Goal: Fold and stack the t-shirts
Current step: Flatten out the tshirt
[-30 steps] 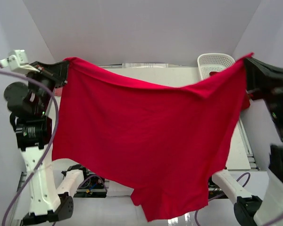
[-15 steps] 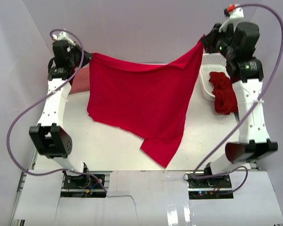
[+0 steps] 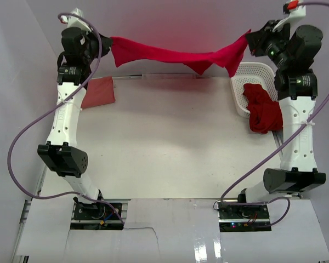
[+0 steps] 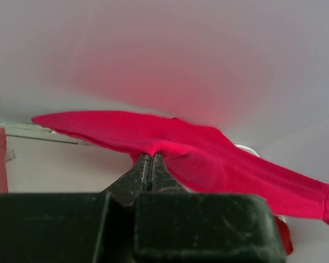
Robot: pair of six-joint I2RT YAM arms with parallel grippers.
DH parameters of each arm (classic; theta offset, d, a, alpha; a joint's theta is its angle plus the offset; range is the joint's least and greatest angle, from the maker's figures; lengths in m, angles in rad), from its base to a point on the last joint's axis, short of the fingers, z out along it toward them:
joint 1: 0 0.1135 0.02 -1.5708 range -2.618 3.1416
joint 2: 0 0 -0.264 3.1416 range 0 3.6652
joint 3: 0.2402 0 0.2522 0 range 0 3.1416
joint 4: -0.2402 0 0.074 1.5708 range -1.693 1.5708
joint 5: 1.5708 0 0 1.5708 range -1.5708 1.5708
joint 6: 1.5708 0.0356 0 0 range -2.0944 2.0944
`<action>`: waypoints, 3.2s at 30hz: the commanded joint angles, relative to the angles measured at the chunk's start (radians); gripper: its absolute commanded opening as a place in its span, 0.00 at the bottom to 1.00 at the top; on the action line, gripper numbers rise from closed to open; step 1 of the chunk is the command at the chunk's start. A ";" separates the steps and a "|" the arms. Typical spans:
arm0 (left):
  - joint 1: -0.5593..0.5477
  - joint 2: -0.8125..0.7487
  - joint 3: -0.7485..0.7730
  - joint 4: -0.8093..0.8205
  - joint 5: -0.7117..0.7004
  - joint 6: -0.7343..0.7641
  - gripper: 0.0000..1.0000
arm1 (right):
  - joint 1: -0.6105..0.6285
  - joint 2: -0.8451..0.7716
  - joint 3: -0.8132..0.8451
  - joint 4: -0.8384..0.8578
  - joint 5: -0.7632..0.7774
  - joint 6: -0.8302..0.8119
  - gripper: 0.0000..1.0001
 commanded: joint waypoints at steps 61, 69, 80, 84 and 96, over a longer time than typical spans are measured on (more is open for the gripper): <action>0.223 -0.369 -1.290 -0.320 -0.040 -0.074 0.00 | 0.080 -0.607 -1.341 -0.417 0.088 0.179 0.08; 0.223 -0.336 -1.270 -0.309 -0.008 -0.060 0.00 | 0.082 -0.523 -1.262 -0.383 0.121 0.158 0.08; 0.223 -0.304 -1.223 -0.297 0.049 -0.063 0.00 | 0.082 -0.429 -1.171 -0.345 0.133 0.147 0.08; 0.223 -0.283 -1.195 -0.290 0.078 -0.071 0.00 | 0.082 -0.386 -1.117 -0.340 0.147 0.149 0.08; 0.223 -0.322 -1.229 -0.306 0.167 -0.056 0.00 | 0.082 -0.359 -1.079 -0.357 0.144 0.149 0.08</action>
